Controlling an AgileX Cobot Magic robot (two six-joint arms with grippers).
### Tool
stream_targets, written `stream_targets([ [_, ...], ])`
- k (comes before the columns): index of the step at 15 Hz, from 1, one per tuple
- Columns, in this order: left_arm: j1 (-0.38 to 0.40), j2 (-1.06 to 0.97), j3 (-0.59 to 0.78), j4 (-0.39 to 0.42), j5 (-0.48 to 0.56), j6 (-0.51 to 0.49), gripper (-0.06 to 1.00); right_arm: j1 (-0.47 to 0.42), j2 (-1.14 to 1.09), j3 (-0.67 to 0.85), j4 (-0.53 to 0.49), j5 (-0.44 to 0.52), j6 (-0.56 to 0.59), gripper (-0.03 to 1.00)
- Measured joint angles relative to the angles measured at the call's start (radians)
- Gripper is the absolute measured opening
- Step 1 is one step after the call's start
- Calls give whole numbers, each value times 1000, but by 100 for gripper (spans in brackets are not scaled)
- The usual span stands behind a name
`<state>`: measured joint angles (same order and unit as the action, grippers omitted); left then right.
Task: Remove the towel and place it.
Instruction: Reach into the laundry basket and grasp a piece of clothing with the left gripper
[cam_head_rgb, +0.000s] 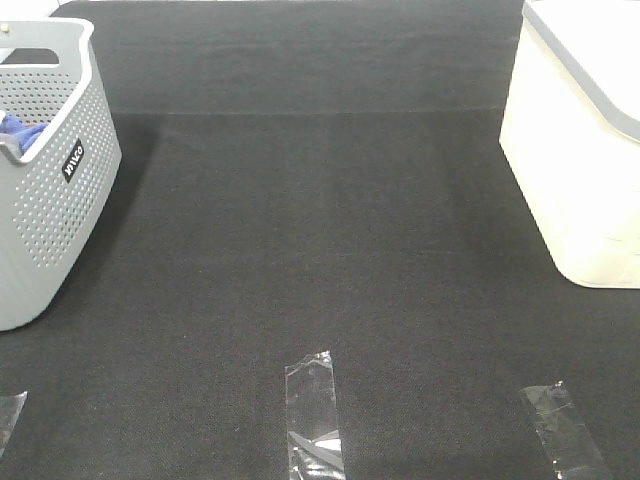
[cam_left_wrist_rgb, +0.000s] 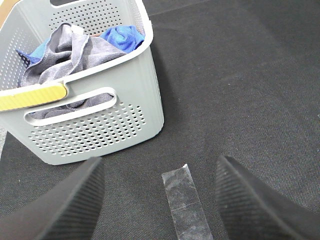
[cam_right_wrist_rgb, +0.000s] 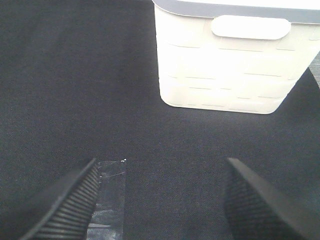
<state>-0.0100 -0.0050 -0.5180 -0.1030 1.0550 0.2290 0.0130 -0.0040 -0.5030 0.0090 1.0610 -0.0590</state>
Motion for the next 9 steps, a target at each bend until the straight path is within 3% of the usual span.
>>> stream_targets([
  [9, 0, 0, 0, 0, 0, 0, 62, 0, 0, 0, 0, 0, 0, 66],
])
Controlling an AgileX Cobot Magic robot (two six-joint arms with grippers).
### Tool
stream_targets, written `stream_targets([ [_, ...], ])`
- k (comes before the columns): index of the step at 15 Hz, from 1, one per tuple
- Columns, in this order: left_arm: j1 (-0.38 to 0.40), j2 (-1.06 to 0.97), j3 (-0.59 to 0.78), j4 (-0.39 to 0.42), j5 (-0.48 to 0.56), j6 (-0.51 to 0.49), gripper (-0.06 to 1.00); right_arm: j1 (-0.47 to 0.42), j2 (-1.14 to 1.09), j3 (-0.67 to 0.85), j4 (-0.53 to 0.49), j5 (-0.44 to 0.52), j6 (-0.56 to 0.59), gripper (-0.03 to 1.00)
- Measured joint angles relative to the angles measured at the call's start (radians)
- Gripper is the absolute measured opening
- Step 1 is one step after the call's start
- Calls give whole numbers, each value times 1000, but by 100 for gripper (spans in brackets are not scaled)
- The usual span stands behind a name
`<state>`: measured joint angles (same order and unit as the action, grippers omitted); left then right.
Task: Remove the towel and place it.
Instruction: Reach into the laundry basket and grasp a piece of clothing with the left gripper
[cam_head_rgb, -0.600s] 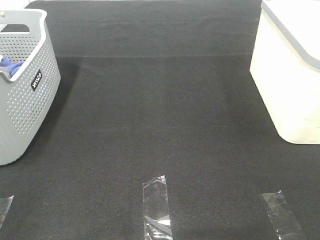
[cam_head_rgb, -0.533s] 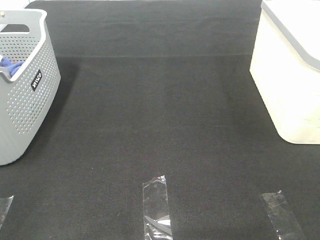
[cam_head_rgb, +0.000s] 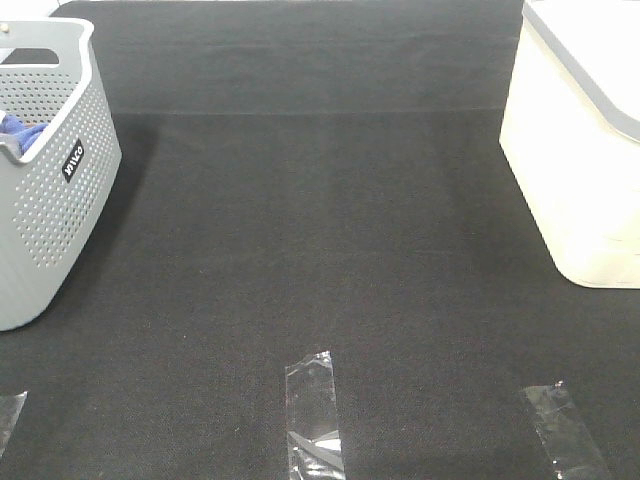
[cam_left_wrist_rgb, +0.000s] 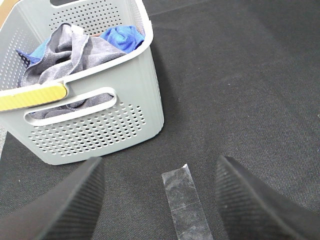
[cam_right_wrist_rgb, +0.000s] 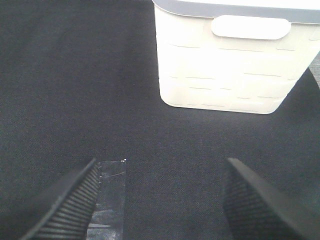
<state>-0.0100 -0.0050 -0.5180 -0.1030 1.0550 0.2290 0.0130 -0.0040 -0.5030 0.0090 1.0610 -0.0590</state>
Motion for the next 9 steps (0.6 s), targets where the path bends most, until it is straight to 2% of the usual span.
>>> stream_targets([
  [9, 0, 0, 0, 0, 0, 0, 62, 0, 0, 0, 0, 0, 0, 66],
])
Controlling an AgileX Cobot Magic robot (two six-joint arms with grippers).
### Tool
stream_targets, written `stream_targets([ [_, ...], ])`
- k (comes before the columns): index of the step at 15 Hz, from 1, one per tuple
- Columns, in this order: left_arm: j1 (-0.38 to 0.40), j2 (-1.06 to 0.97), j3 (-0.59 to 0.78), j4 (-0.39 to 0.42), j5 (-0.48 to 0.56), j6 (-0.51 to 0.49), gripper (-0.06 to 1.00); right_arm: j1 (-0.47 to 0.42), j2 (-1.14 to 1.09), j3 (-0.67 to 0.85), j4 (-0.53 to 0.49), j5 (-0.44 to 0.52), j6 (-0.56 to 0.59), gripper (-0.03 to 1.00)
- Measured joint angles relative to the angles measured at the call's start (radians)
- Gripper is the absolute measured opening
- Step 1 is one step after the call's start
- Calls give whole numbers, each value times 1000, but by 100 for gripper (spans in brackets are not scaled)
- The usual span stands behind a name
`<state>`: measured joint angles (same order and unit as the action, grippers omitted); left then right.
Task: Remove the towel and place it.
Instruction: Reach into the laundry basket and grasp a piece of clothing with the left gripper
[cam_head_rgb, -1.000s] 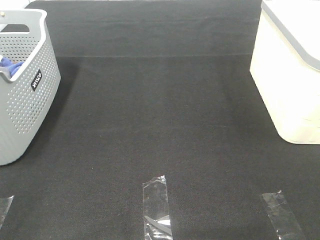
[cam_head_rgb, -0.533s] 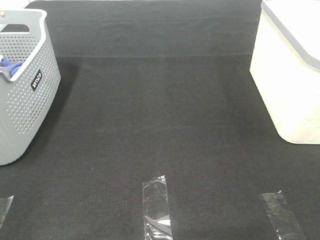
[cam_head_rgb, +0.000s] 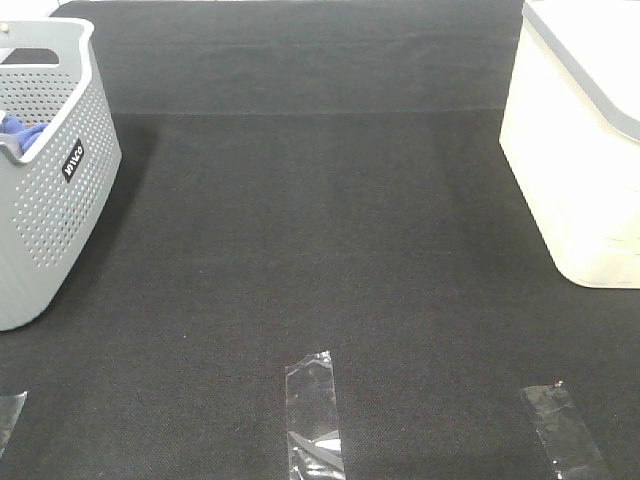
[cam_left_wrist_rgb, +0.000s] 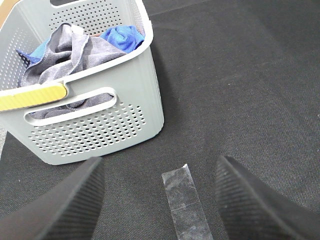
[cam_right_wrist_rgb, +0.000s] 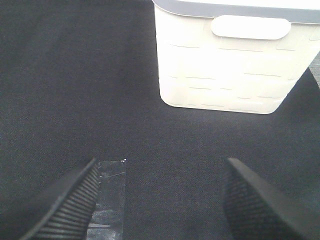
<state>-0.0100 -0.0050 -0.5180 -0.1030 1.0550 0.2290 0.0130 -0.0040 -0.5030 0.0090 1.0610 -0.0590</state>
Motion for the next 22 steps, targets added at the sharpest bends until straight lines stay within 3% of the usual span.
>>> stream_targets([
  [22, 0, 0, 0, 0, 0, 0, 62, 0, 0, 0, 0, 0, 0, 66],
])
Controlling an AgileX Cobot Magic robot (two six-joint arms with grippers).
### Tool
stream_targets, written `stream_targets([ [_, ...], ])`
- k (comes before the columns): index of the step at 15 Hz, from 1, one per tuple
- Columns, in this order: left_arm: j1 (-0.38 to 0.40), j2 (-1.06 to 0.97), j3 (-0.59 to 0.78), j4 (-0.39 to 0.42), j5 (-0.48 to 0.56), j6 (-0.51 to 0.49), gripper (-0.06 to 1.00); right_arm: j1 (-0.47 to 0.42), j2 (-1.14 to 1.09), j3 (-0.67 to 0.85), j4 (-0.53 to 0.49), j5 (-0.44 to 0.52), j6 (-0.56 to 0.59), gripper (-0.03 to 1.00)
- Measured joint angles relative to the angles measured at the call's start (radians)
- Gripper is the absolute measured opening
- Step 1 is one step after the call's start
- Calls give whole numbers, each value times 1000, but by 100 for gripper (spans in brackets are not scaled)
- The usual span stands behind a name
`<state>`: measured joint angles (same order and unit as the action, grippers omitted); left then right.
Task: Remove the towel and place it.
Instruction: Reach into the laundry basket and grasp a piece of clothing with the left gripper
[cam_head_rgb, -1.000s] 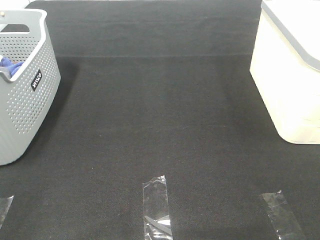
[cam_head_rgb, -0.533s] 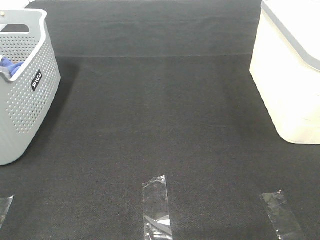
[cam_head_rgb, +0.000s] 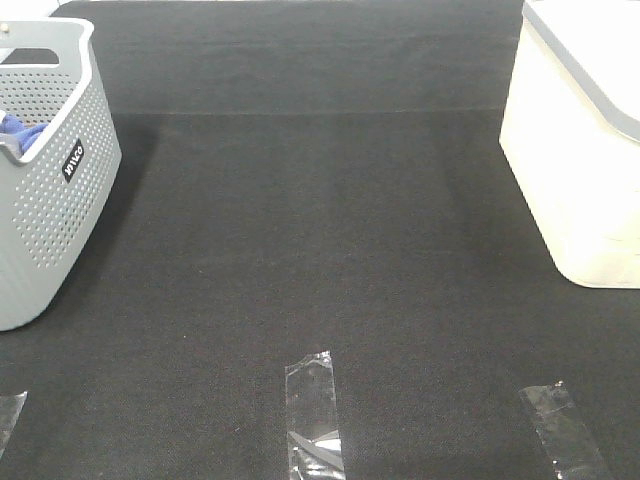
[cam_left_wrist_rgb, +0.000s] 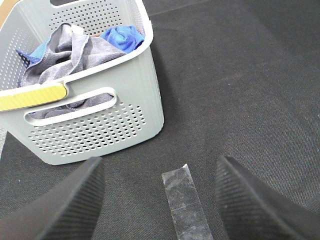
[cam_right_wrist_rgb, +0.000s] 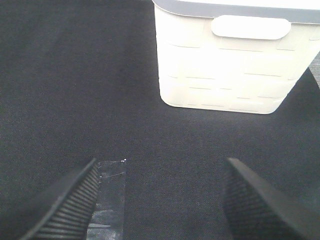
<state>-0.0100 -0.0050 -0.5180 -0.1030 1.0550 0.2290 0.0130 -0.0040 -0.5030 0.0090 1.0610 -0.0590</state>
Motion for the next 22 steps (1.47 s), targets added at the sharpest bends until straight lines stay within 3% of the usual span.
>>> stream_targets([
  [16, 0, 0, -1, 0, -9, 0, 62, 0, 0, 0, 0, 0, 0, 66],
  [19, 0, 17, -17, 27, -159, 0, 62, 0, 0, 0, 0, 0, 0, 66],
  [22, 0, 176, -18, 126, -364, 0, 62, 0, 0, 0, 0, 0, 0, 66],
])
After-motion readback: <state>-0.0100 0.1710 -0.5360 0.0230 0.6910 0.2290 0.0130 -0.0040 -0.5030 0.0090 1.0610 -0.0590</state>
